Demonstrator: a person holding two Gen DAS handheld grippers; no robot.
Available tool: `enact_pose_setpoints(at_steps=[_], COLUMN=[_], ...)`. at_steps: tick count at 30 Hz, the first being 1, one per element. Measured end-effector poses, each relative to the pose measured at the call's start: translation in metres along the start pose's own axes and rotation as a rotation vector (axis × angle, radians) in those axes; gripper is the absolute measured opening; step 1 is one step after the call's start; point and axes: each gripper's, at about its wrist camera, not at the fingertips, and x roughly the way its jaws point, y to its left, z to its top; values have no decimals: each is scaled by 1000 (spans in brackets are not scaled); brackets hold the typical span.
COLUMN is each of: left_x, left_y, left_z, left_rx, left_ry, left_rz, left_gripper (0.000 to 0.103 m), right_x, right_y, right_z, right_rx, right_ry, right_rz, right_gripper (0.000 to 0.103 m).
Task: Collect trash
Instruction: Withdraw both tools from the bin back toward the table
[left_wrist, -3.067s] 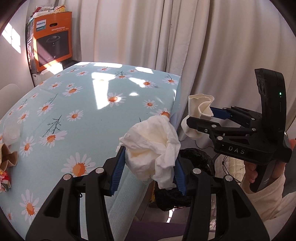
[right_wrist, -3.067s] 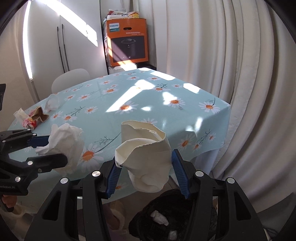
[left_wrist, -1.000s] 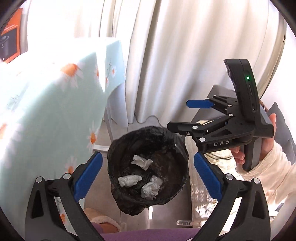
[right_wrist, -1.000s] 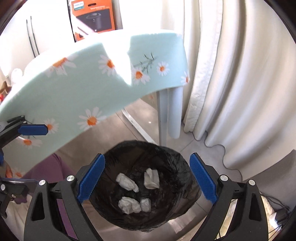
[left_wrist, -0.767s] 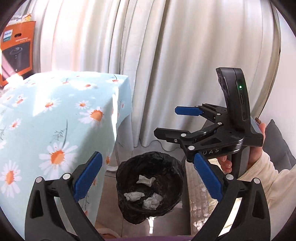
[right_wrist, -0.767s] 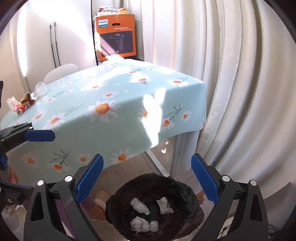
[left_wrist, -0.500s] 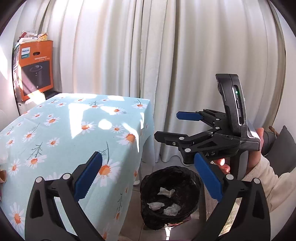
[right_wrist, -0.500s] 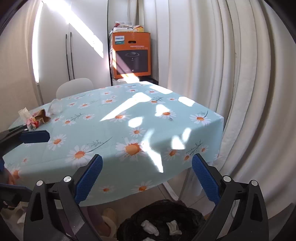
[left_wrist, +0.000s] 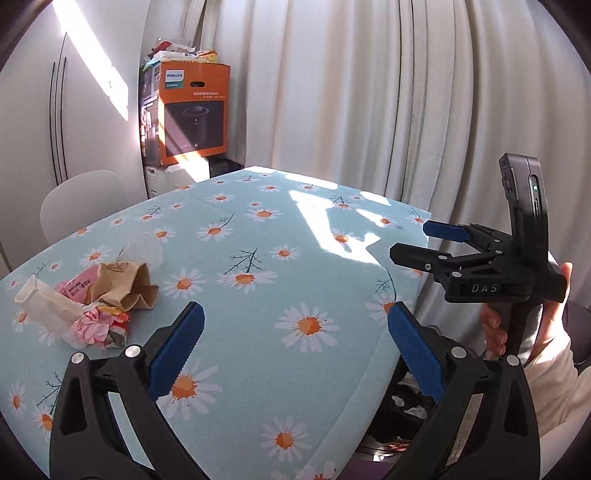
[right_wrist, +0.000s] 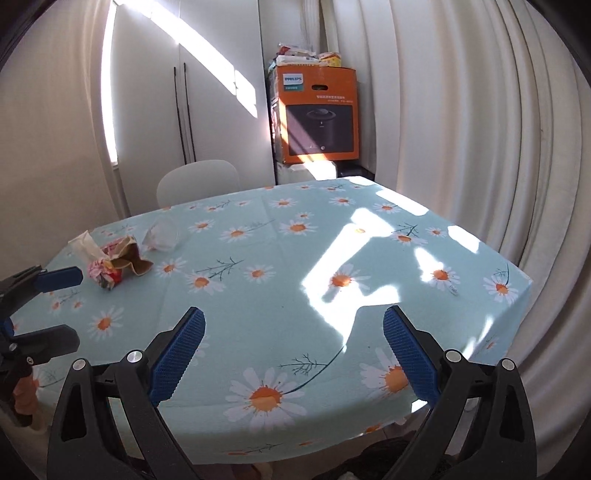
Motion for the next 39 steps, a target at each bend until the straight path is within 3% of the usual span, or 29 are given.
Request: enact_pose_setpoints(at_steps=[3, 8, 16, 28, 39], left_x=[-9, -22, -45, -48, -47], left_y=[24, 68, 125, 168, 177], left_z=[-2, -9, -24, -48, -51], left_rx=[-41, -148, -229, -337, -351], left_ry=[13, 30, 63, 132, 156], left_rz=[54, 139, 339, 394, 412], left_gripper=[97, 97, 97, 97, 97], right_x=[16, 49, 88, 148, 201], right_y=[24, 57, 107, 174, 211], right_z=[10, 24, 42, 65, 77], right_rx=[-18, 11, -68, -141, -133], right_ry=[20, 116, 174, 293, 386], right_rz=[65, 248, 280, 382, 465], right_gripper=[93, 93, 93, 93, 93])
